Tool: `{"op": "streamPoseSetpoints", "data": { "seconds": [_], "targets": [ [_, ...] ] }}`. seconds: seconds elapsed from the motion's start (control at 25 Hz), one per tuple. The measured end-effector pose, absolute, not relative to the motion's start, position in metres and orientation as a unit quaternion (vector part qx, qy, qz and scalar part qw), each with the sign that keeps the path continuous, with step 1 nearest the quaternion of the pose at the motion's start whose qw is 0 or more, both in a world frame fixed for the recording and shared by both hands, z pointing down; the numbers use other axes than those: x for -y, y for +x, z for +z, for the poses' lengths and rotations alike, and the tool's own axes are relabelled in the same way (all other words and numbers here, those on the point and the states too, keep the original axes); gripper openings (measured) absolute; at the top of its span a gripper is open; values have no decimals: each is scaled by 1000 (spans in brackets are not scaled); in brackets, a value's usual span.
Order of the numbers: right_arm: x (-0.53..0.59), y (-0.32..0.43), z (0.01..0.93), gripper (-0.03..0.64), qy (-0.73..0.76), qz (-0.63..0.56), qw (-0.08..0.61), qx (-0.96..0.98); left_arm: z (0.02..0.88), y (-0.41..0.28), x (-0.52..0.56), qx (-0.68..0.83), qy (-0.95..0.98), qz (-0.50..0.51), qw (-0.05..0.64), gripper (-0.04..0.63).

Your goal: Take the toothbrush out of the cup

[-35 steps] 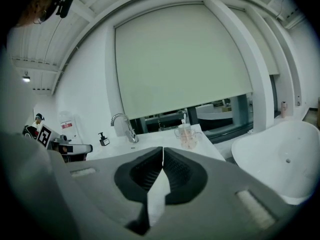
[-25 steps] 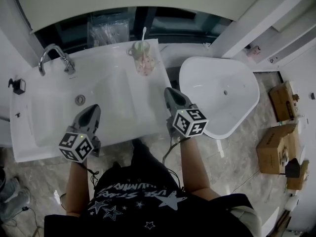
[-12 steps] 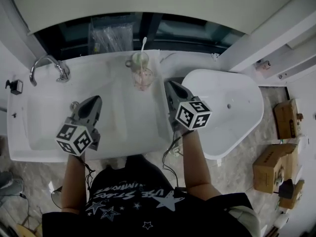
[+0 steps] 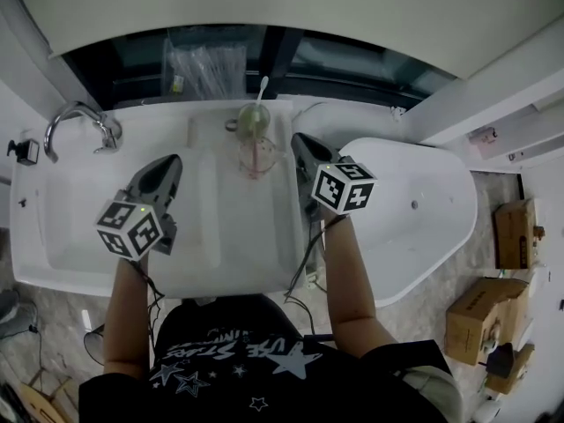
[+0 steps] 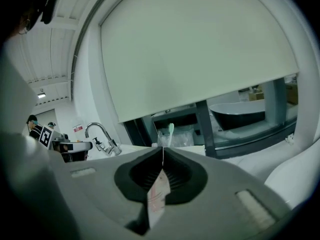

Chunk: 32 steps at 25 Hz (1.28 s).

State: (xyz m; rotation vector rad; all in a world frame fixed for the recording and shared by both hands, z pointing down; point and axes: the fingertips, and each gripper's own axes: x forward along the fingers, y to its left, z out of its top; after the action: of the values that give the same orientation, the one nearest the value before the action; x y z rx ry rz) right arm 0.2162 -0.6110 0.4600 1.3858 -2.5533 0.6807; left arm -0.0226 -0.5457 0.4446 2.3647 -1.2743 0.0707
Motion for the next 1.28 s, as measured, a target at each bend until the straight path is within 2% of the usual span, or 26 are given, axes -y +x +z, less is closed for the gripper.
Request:
{"op": "streamPoseSetpoints", "data": {
  "seconds": [0.16, 0.44, 0.48, 0.52, 0.68, 0.84, 1.28],
  "targets": [
    [639, 213, 475, 3, 456, 238, 109, 851, 447, -19, 572, 463, 856, 27, 229, 9],
    [680, 203, 485, 8, 426, 256, 108, 861, 451, -7, 610, 451, 863, 33, 228, 9],
    [684, 201, 486, 19, 419, 261, 105, 863, 452, -6, 614, 450, 862, 35, 228, 9],
    [687, 198, 488, 66, 411, 266, 103, 866, 453, -5, 618, 450, 862, 36, 229, 9],
    [702, 185, 494, 74, 382, 272, 102, 877, 460, -1, 629, 448, 863, 45, 228, 9],
    [724, 173, 504, 135, 359, 283, 108, 883, 470, -1, 642, 450, 861, 51, 233, 9],
    [750, 143, 518, 137, 302, 277, 126, 903, 485, -5, 652, 458, 854, 53, 242, 9]
  ]
}}
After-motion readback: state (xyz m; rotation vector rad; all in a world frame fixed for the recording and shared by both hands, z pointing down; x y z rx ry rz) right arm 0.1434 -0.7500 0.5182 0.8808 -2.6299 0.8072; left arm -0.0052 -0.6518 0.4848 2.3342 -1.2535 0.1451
